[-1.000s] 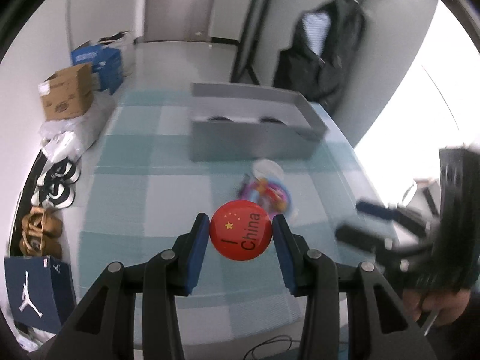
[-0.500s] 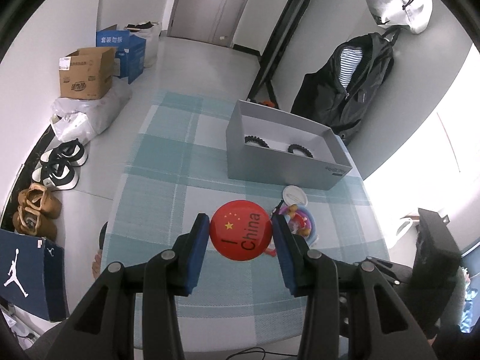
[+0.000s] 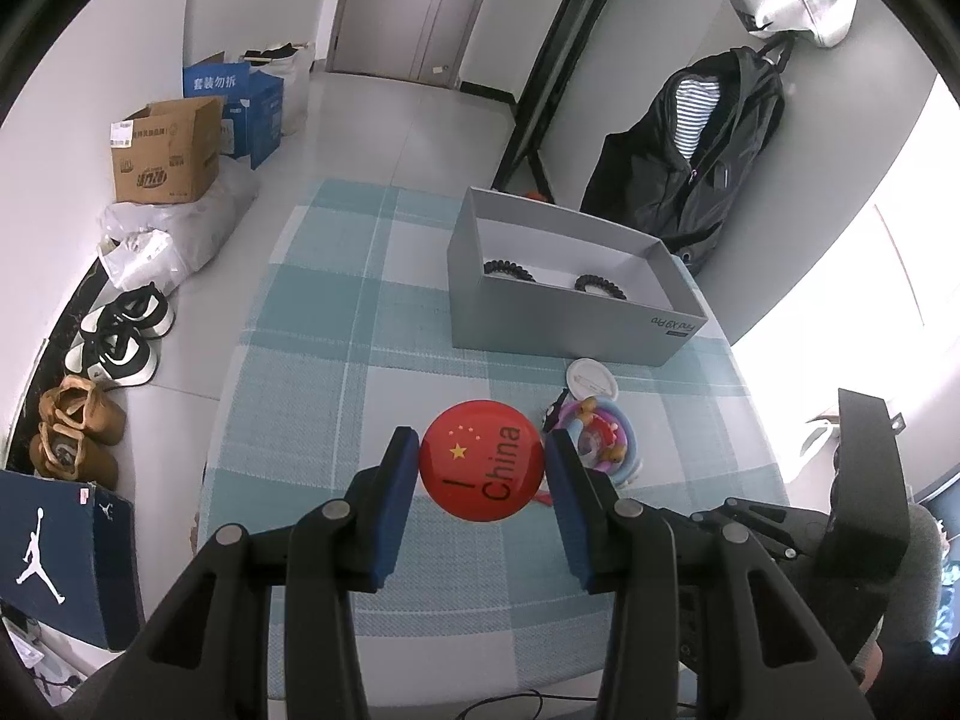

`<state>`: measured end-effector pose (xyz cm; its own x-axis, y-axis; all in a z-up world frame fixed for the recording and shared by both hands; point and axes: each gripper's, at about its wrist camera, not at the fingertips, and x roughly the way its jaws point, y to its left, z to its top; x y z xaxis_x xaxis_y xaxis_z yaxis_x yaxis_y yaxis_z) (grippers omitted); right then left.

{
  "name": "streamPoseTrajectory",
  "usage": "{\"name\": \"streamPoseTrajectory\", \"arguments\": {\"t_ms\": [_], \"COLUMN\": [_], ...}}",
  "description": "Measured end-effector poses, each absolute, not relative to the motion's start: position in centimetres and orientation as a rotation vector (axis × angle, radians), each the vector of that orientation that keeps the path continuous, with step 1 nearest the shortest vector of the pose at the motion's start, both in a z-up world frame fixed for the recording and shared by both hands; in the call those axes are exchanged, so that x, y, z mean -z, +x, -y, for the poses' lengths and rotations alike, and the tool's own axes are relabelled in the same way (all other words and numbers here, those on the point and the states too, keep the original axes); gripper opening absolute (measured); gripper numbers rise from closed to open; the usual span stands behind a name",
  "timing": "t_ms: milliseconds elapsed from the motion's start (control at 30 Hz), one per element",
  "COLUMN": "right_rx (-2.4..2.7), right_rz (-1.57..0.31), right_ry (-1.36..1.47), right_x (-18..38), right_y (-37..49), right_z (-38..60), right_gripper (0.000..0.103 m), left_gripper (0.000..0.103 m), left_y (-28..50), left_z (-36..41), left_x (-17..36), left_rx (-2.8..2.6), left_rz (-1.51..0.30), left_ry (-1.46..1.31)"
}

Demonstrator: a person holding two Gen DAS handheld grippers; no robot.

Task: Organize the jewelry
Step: 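Carry the red badge into the grey box and release it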

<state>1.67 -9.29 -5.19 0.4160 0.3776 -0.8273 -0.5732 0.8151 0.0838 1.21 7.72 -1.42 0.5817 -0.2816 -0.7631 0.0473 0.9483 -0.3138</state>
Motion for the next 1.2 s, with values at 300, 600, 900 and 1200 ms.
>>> {"name": "streamPoseTrajectory", "arguments": {"t_ms": [300, 600, 900, 1200], "right_rx": [-0.631, -0.629, -0.618, -0.624], "right_rz": [-0.966, -0.945, -0.931, -0.878], "right_ry": [-0.176, -0.021, 0.095, 0.135], "right_x": [4.7, 2.4, 0.2, -4.1], "right_y": [1.8, 3.0, 5.0, 8.8], "right_z": [9.7, 11.9, 13.4, 14.6], "right_gripper": [0.016, 0.016, 0.016, 0.016], "left_gripper": [0.038, 0.038, 0.038, 0.038], "left_y": [1.1, 1.3, 2.9, 5.5], "left_z": [-7.4, -6.9, -5.7, -2.7], "left_x": [1.4, 1.3, -0.2, -2.9], "left_rx": [0.192, 0.201, 0.226, 0.295], "left_rz": [-0.932, -0.931, -0.921, -0.893], "left_ry": [-0.253, -0.241, -0.267, -0.210]}}
